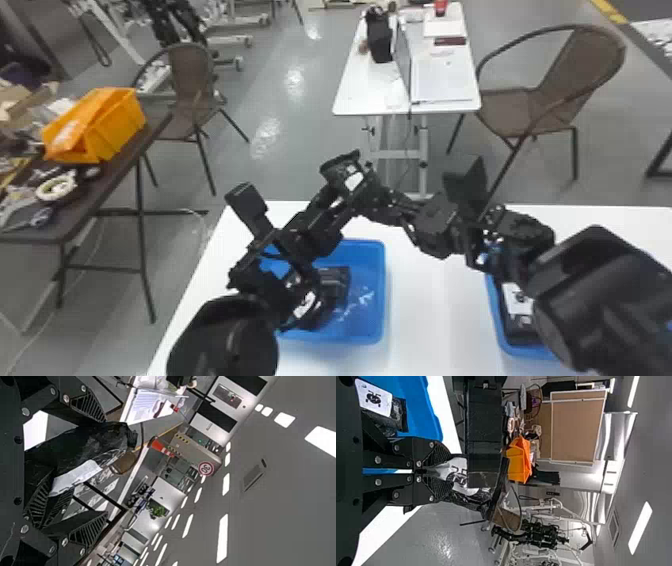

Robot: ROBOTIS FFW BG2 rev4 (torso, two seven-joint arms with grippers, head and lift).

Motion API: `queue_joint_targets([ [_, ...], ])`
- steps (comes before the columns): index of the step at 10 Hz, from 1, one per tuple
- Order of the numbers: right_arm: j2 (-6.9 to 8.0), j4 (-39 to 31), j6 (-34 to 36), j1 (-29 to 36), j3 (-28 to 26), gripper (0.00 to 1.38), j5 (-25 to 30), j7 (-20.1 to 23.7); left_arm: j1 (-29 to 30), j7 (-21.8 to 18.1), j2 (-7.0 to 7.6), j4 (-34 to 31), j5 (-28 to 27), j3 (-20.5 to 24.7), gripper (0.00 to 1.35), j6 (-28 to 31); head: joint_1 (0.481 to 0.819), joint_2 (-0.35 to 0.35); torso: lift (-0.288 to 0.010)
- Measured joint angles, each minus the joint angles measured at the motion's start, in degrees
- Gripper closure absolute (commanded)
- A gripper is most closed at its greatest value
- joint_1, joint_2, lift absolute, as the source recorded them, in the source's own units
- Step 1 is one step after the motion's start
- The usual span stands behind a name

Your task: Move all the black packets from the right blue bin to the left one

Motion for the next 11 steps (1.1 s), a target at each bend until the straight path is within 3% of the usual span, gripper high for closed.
queue_joint_targets([
  [9, 0.4, 0.3, -0.7, 0.3, -0.2, 1.1, -0.1, 0.3, 1.6, 0.7, -0.01, 0.0, 1.4, 0.9, 1.21, -3.0, 0.695, 0.214, 0.0],
  [10, 0.4, 0.4, -1.1, 0.4, -0.3, 1.03, -0.1, 0.4, 1.8, 0.7, -0.01, 0.0, 1.0, 1.1, 1.22, -3.5, 0.695, 0.215, 0.0],
  [11, 0.47, 0.4, -1.9, 0.8, -0.7, 0.76, 0.0, 0.6, 2.1, 0.7, -0.01, 0.1, 0.2, 1.7, 1.22, -4.1, 0.695, 0.221, 0.0],
])
